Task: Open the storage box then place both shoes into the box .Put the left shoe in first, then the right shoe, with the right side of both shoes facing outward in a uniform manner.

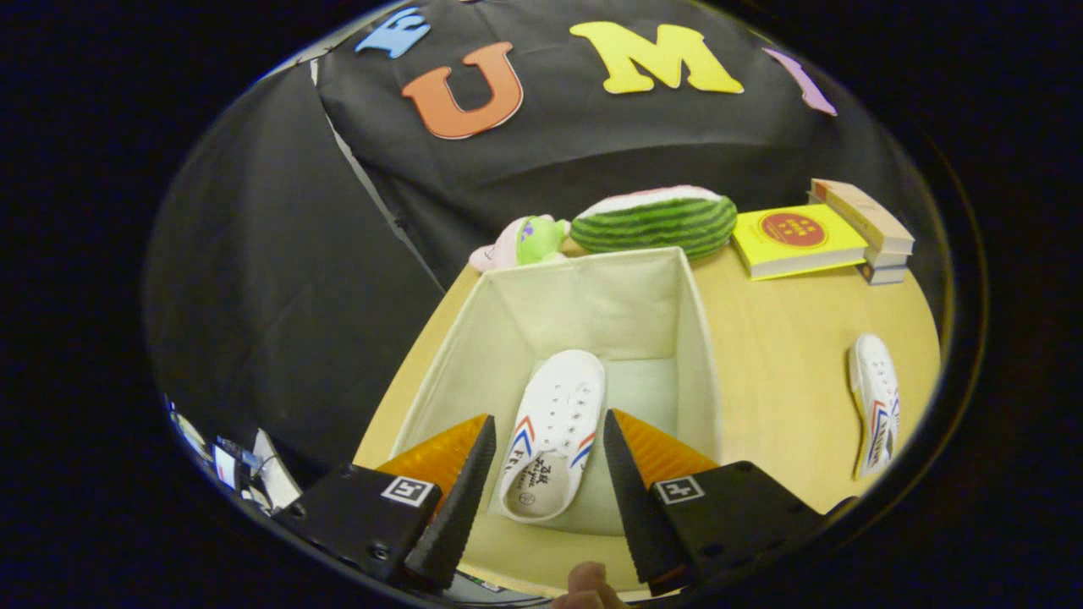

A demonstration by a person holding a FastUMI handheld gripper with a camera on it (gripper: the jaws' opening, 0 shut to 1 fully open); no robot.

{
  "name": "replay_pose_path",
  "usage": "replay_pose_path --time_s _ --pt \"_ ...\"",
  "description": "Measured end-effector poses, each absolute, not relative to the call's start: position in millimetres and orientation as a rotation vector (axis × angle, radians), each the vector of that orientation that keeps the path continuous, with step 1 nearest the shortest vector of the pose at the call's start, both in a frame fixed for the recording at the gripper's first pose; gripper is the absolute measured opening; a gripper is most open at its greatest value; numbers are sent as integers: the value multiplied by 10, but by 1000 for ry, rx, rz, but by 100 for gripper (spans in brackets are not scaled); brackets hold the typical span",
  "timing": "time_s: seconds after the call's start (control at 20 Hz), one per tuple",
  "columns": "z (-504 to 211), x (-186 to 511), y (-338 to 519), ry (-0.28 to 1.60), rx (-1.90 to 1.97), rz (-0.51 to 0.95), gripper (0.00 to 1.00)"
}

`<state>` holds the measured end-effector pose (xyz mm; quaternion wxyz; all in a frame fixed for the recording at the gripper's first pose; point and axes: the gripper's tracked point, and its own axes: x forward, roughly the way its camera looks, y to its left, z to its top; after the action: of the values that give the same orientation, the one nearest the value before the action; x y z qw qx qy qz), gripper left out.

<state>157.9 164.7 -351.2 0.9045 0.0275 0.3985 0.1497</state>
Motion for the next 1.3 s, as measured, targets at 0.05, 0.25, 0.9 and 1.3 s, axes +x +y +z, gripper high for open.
replay_pose_path --time_s 0.05,0.25,0.9,1.3 --pt "-3449 1551 1555 826 36 311 85" --pt "-3189 1489 1218 783 -69 284 91" --pt "-2877 1428 -748 746 -88 95 95" --pt "-3556 1499 -2075 936 -206 -60 95"
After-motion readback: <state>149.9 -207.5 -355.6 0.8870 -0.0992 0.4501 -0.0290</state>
